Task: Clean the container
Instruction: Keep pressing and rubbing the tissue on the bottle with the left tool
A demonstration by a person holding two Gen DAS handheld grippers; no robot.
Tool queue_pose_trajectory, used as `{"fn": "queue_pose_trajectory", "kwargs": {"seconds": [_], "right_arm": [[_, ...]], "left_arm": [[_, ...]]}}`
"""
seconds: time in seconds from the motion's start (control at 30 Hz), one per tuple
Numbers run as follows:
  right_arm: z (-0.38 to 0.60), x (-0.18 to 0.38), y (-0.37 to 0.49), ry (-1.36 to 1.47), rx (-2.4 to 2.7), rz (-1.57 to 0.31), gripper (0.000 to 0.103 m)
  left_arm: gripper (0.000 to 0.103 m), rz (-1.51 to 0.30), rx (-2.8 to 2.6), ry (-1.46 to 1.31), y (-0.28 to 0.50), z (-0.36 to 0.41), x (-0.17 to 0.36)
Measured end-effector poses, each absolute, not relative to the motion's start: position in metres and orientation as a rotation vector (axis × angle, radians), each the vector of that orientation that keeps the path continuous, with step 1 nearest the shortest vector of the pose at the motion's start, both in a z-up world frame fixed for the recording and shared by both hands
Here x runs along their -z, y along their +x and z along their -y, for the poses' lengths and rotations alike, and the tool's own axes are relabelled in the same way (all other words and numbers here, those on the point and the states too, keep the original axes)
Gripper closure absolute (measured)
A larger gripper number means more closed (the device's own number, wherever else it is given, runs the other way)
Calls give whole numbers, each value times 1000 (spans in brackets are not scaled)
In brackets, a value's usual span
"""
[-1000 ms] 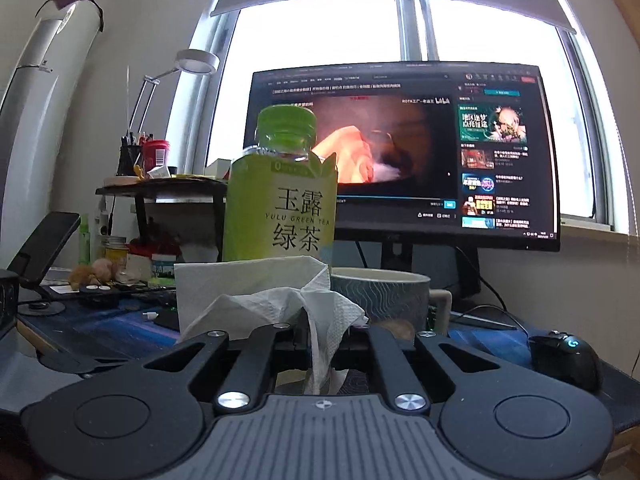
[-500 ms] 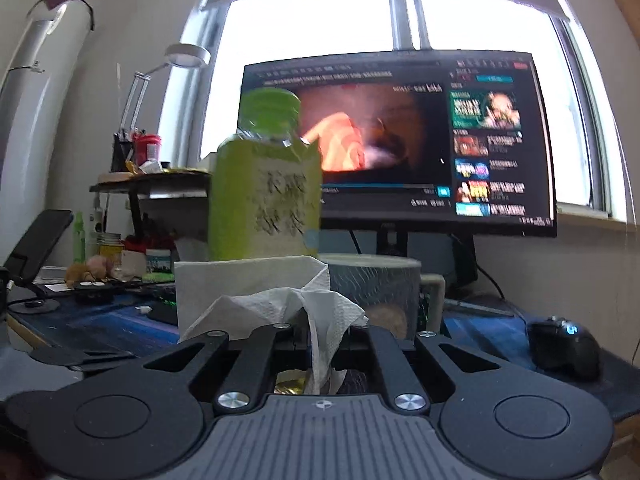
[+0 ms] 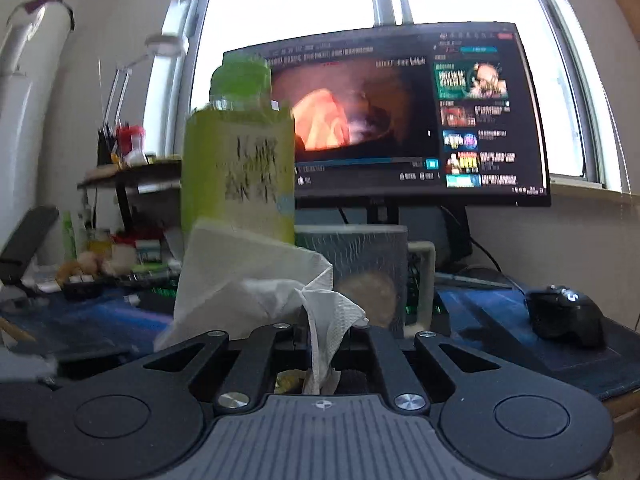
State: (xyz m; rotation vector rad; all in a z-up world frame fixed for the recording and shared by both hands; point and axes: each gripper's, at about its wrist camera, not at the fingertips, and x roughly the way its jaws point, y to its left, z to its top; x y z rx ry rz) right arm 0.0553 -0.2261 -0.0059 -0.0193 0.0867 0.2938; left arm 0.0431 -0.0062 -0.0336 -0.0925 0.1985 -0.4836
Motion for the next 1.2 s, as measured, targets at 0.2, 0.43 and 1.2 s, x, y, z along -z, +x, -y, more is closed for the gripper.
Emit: {"fn": "queue_pose_trajectory", "kwargs": {"seconds": [0.2,0.43,1.2], "right_arm": [[216,0,47,-55,-310,-46,94],[216,9,59,-61,-290,-110,94],[211,0,50,-69,-288,-65,94]], "left_arm": [[45,-198,484,-95,44,6,33],[45,-196,484,-95,43,6,33],[45,-197,482,-93,41,6,34]]}}
